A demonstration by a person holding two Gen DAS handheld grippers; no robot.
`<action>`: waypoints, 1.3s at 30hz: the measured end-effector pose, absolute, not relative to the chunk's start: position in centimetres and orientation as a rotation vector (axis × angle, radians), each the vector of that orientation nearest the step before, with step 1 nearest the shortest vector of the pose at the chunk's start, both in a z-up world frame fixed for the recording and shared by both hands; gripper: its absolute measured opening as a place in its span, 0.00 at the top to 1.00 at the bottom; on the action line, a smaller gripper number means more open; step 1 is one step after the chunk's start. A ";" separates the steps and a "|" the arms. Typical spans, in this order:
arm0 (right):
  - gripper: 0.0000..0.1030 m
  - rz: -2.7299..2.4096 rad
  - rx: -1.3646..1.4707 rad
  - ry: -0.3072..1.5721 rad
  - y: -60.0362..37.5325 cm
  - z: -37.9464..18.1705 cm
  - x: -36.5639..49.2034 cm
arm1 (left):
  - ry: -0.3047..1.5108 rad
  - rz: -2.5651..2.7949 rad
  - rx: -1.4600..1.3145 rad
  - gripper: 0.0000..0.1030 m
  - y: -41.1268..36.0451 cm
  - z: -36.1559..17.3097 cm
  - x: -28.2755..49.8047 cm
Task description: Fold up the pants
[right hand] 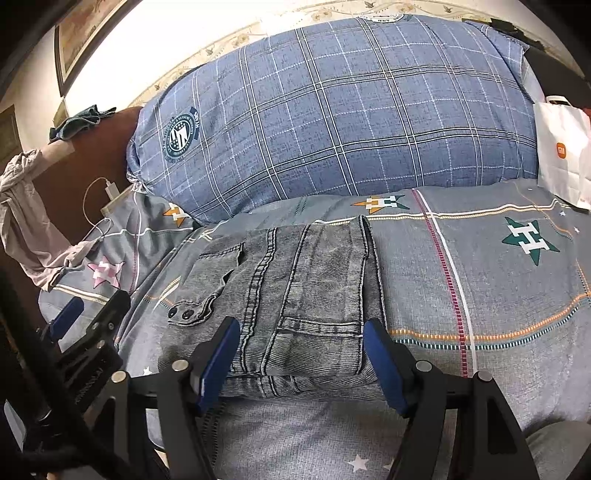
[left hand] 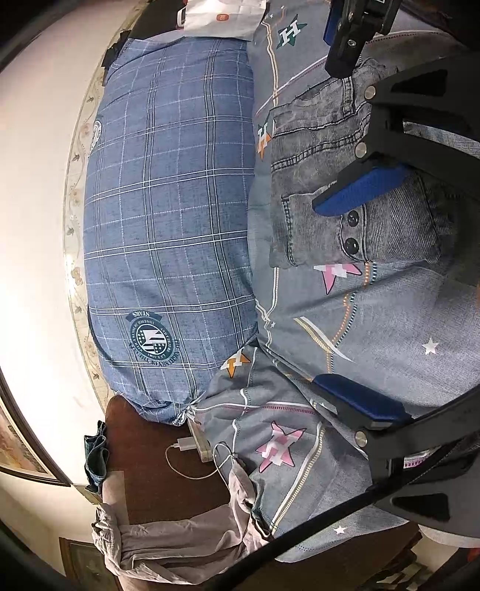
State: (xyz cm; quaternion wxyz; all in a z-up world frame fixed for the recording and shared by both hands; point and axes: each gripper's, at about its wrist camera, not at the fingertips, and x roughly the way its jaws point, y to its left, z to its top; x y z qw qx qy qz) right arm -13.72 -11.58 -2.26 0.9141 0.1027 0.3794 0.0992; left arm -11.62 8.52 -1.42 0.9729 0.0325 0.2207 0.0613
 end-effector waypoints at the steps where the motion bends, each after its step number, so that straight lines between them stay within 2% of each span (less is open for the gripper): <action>1: 0.29 0.205 0.212 0.781 -11.6 -2.3 -13.7 | 0.446 0.123 0.067 0.15 8.5 -1.4 -11.6; 18: 0.29 0.204 0.210 0.786 -11.7 -2.3 -13.6 | 0.469 0.123 0.070 0.15 8.5 -1.8 -11.2; 39: 0.29 0.202 0.191 0.806 -11.5 -2.9 -13.5 | 0.615 0.071 0.035 0.15 8.8 -3.7 -9.3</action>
